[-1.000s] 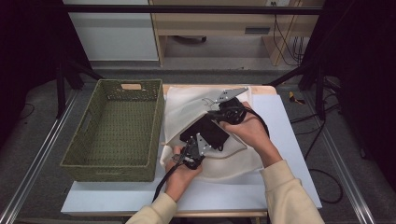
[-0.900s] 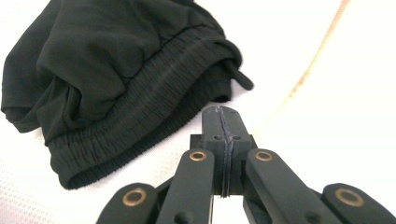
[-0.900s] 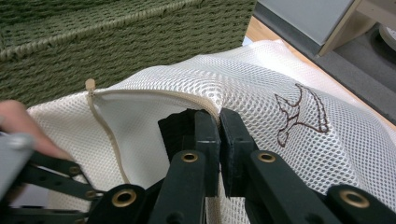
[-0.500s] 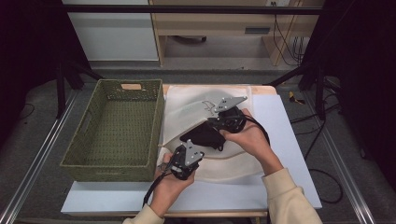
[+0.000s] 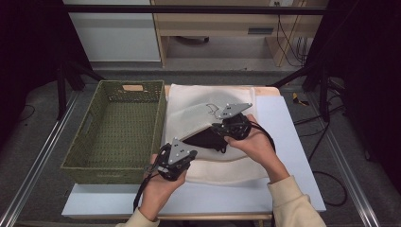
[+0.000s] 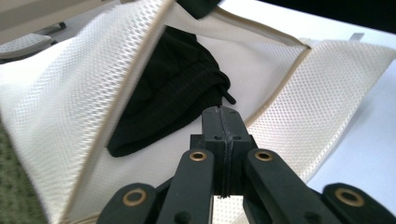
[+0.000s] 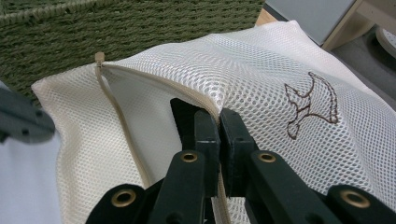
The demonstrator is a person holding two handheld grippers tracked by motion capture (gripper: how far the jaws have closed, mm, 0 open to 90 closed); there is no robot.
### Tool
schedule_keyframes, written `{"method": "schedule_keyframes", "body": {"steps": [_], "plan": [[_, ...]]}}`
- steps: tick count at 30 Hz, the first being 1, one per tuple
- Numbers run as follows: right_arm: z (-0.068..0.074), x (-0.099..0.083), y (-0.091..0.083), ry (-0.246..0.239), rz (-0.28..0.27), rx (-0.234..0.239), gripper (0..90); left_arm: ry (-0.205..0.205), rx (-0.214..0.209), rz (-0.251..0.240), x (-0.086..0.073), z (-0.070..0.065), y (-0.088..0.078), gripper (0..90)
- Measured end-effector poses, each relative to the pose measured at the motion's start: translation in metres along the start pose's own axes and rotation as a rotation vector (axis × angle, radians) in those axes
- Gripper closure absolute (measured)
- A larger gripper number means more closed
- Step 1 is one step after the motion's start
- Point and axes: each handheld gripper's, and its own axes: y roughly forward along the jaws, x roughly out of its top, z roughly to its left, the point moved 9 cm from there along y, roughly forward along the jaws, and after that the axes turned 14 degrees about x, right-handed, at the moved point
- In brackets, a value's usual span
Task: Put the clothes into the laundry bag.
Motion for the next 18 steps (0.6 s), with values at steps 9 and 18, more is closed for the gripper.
{"method": "schedule_keyframes", "body": {"steps": [9, 18], "plan": [[0.006, -0.010, 0.009, -0.006, 0.033, 0.013, 86.9, -0.059, 0.031, -0.025, 0.008, 0.031, -0.016, 90.0], [0.015, -0.028, 0.029, -0.028, 0.105, 0.018, 86.9, -0.107, 0.054, -0.049, 0.013, 0.053, -0.027, 90.0]]}}
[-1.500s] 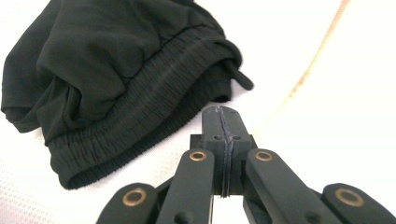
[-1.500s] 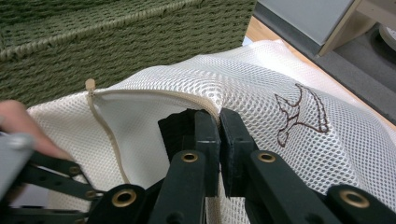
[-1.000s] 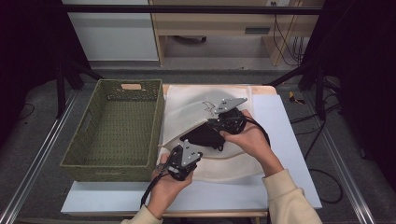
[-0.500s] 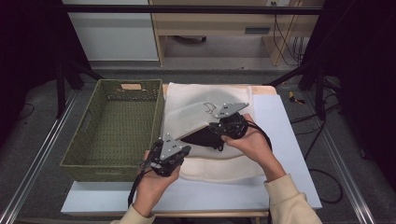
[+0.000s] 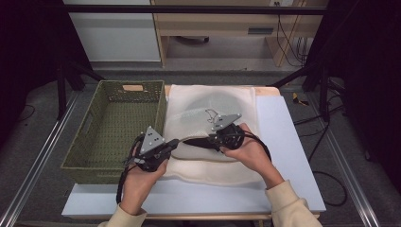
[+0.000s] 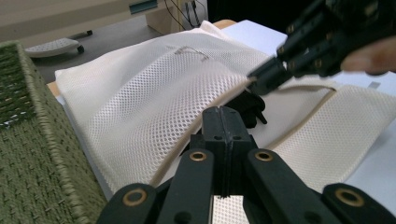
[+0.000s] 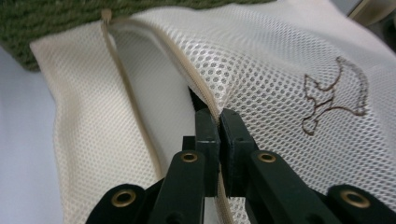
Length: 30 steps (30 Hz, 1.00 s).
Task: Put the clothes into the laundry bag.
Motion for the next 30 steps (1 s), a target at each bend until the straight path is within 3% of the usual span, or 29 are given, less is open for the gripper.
{"method": "schedule_keyframes", "body": {"steps": [13, 20, 30], "plan": [[0.006, -0.022, 0.027, 0.009, 0.054, 0.006, 85.9, -0.014, 0.039, -0.017, 0.004, 0.018, -0.007, 90.0], [0.006, -0.036, 0.041, 0.018, 0.089, -0.008, 84.9, -0.032, 0.066, -0.019, 0.004, 0.031, -0.010, 90.0], [0.006, -0.041, 0.050, 0.024, 0.103, -0.039, 82.2, -0.042, 0.089, -0.030, 0.006, 0.041, -0.014, 90.0]]}}
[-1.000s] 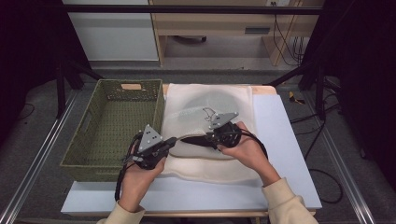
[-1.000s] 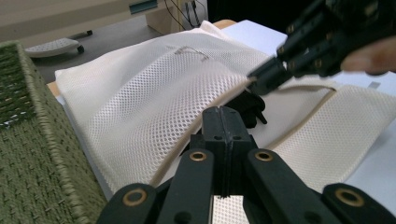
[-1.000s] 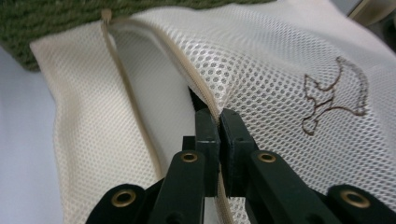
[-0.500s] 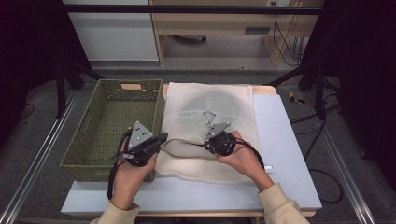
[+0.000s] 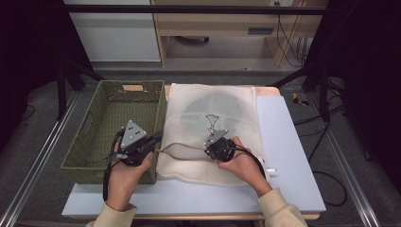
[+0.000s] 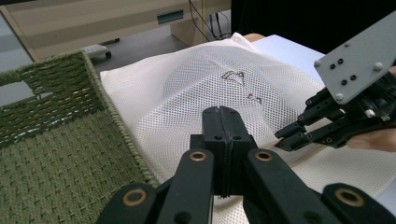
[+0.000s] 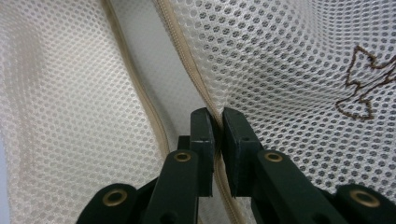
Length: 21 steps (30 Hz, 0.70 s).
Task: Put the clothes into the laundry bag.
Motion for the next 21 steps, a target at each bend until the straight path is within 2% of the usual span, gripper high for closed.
{"method": "schedule_keyframes", "body": {"steps": [5, 9, 10, 11, 12, 16, 20, 21], "plan": [[0.003, 0.001, -0.004, -0.012, -0.015, -0.015, 73.5, -0.003, 0.003, 0.007, -0.002, 0.004, 0.001, 90.0], [0.005, 0.002, -0.011, -0.011, -0.019, -0.039, 54.8, -0.010, 0.007, 0.010, -0.003, 0.007, 0.001, 90.0], [0.005, 0.002, -0.011, -0.011, -0.019, -0.039, 54.8, -0.010, 0.007, 0.010, -0.003, 0.007, 0.001, 90.0], [0.007, 0.003, -0.016, -0.001, -0.037, -0.046, 44.3, -0.014, 0.008, 0.007, -0.002, 0.008, 0.001, 90.0], [0.007, 0.003, -0.016, -0.001, -0.037, -0.046, 44.3, -0.015, 0.009, 0.008, -0.002, 0.009, 0.000, 90.0], [0.008, 0.008, -0.029, 0.009, -0.071, -0.080, 25.5, -0.018, 0.013, 0.009, -0.002, 0.013, -0.001, 90.0], [0.006, 0.009, -0.033, 0.012, -0.079, -0.095, 19.8, -0.020, 0.013, 0.010, -0.003, 0.014, 0.000, 90.0], [0.006, 0.010, -0.034, 0.022, -0.073, -0.097, 15.7, -0.017, 0.012, 0.013, -0.003, 0.014, 0.000, 90.0]]}}
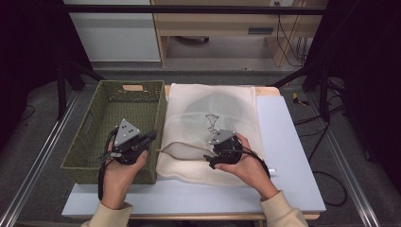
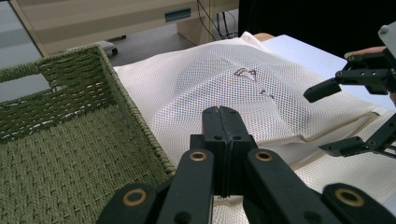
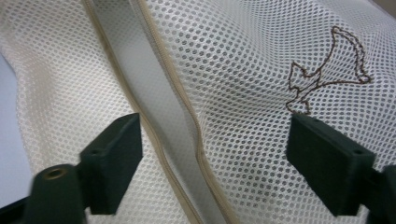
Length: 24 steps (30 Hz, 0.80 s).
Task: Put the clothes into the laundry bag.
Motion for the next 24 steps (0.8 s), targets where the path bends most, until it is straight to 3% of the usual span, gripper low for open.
{"method": "schedule_keyframes", "body": {"steps": [9, 15, 20, 24], "plan": [[0.002, 0.009, -0.014, 0.019, -0.029, 0.018, 8.8, -0.005, 0.003, 0.013, -0.002, 0.005, 0.001, 90.0], [-0.006, 0.015, -0.030, 0.043, -0.067, -0.006, 7.9, -0.012, 0.003, 0.016, 0.000, 0.010, -0.002, 88.5], [-0.013, 0.017, -0.042, 0.073, -0.093, -0.025, 7.4, -0.022, 0.018, 0.013, 0.003, 0.015, -0.004, 77.3], [-0.020, 0.017, -0.051, 0.092, -0.107, -0.048, 7.4, -0.032, 0.039, 0.016, 0.006, 0.021, -0.006, 58.1]]}}
